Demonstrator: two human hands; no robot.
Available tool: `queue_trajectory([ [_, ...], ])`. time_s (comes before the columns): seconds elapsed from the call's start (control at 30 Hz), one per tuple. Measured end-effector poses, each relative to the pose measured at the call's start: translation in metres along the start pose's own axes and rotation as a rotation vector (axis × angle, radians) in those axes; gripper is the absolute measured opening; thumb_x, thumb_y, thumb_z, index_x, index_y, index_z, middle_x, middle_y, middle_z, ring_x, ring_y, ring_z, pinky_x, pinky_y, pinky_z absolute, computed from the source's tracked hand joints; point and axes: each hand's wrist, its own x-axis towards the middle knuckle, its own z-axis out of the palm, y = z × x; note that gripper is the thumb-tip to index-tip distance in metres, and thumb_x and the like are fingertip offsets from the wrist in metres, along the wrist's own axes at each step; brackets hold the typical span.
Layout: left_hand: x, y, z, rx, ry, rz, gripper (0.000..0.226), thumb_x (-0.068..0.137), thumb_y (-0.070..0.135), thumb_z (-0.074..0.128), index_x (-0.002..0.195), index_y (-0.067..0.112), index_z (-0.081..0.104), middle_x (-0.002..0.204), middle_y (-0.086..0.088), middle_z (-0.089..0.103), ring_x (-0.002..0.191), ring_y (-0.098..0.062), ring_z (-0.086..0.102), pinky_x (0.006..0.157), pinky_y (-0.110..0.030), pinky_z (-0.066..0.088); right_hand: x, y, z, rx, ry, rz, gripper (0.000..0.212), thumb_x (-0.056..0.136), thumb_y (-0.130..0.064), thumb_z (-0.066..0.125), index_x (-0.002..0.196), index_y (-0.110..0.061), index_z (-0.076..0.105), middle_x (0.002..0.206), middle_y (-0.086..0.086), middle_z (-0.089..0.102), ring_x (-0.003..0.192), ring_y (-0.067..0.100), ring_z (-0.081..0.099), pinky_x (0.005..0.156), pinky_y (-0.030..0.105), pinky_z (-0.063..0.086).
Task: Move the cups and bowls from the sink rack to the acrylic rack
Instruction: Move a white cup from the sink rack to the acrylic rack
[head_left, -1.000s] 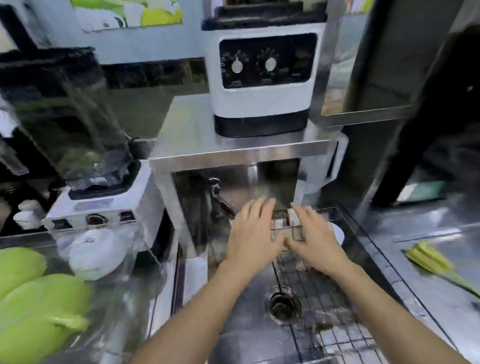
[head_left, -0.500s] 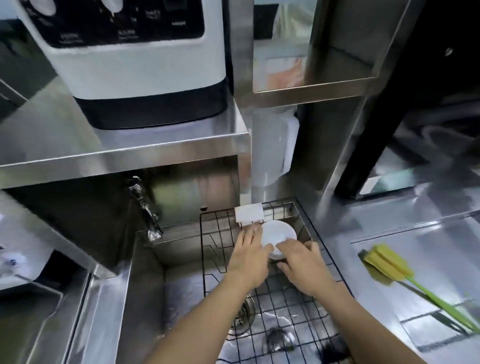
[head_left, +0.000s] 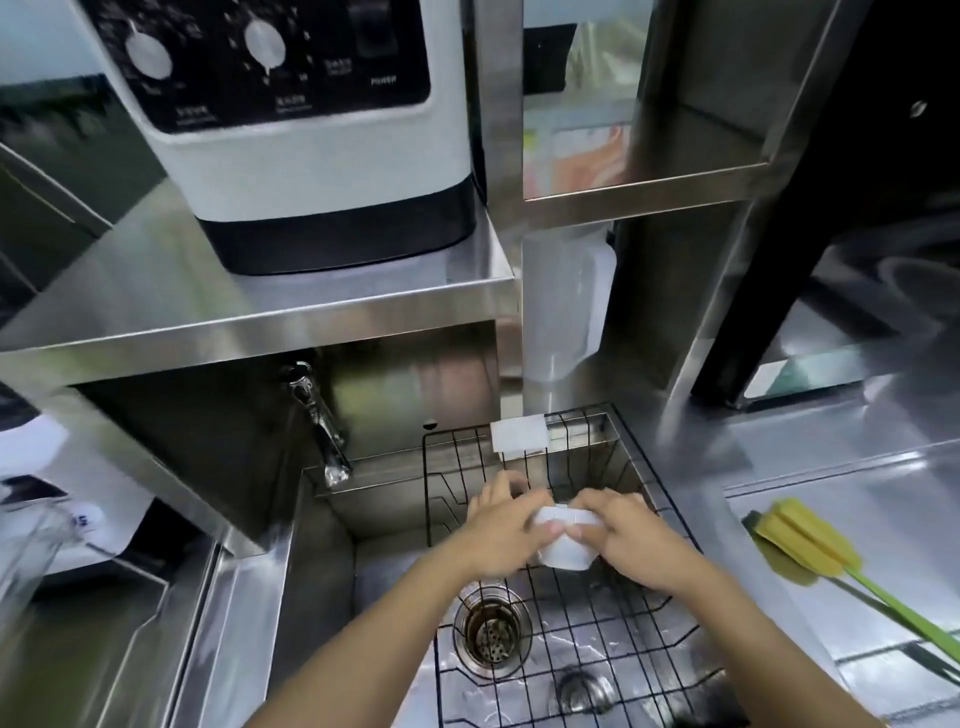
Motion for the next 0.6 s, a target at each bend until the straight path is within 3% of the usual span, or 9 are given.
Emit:
queue_trajectory([
  [0.07, -0.014, -0.001, -0.011, -0.096, 0.009, 0.069, 0.017, 0.091, 0.044, 0.045, 0.094, 0.028, 0.051, 0.111, 0.001, 0.045, 0.106, -0.018, 0.038, 0.095, -0.036, 0.029, -0.004, -0.011, -0.002, 0.139, 0.01, -0.017, 0.007, 0.083, -0.033, 0.055, 0.078, -0.029, 0.055, 0.084, 0.001, 0.06, 0.081, 0.018, 0.054, 0.069, 0.034, 0.04],
  [0.17, -0.044, 0.005, -0.037, -0.363, 0.036, 0.153, 0.019, 0.083, 0.048, 0.052, 0.073, 0.032, 0.049, 0.071, 0.009, 0.045, 0.072, -0.013, 0.043, 0.068, -0.034, 0.037, -0.012, -0.046, -0.007, 0.352, 0.042, -0.097, 0.036, 0.071, -0.045, 0.059, 0.08, -0.01, 0.058, 0.072, -0.002, 0.055, 0.065, 0.009, 0.049, 0.06, 0.029, 0.037],
  [0.27, -0.079, 0.01, -0.067, -0.513, 0.095, 0.202, 0.019, 0.085, 0.034, 0.058, 0.079, 0.016, 0.058, 0.07, 0.005, 0.05, 0.065, -0.012, 0.049, 0.06, -0.033, 0.043, -0.023, -0.09, -0.014, 0.476, 0.064, -0.187, 0.046, 0.066, -0.047, 0.062, 0.083, -0.004, 0.061, 0.072, -0.001, 0.057, 0.064, 0.008, 0.052, 0.056, 0.017, 0.038],
  [0.33, -0.104, 0.012, -0.086, -0.576, 0.162, 0.244, 0.017, 0.084, 0.032, 0.062, 0.071, 0.022, 0.058, 0.066, 0.009, 0.052, 0.061, -0.007, 0.05, 0.056, -0.028, 0.044, -0.032, -0.122, -0.014, 0.561, 0.071, -0.231, 0.042, 0.067, -0.041, 0.065, 0.086, -0.004, 0.063, 0.075, 0.002, 0.061, 0.068, 0.011, 0.056, 0.059, 0.017, 0.041],
  [0.43, -0.151, 0.008, -0.116, -0.576, 0.273, 0.291, 0.021, 0.073, 0.049, 0.063, 0.065, 0.03, 0.058, 0.065, 0.012, 0.057, 0.063, -0.007, 0.052, 0.058, -0.024, 0.043, -0.045, -0.173, -0.005, 0.622, 0.133, -0.305, 0.026, 0.073, -0.025, 0.064, 0.089, -0.004, 0.066, 0.08, 0.004, 0.065, 0.073, 0.014, 0.06, 0.062, 0.019, 0.046],
  [0.6, -0.238, -0.015, -0.159, -0.712, 0.442, 0.335, 0.018, 0.072, 0.04, 0.058, 0.062, 0.025, 0.056, 0.055, 0.014, 0.058, 0.054, -0.001, 0.052, 0.051, -0.017, 0.04, -0.061, -0.276, 0.028, 0.637, 0.235, -0.452, 0.022, 0.073, -0.018, 0.062, 0.092, -0.007, 0.065, 0.079, -0.008, 0.069, 0.072, 0.005, 0.063, 0.057, 0.014, 0.048],
])
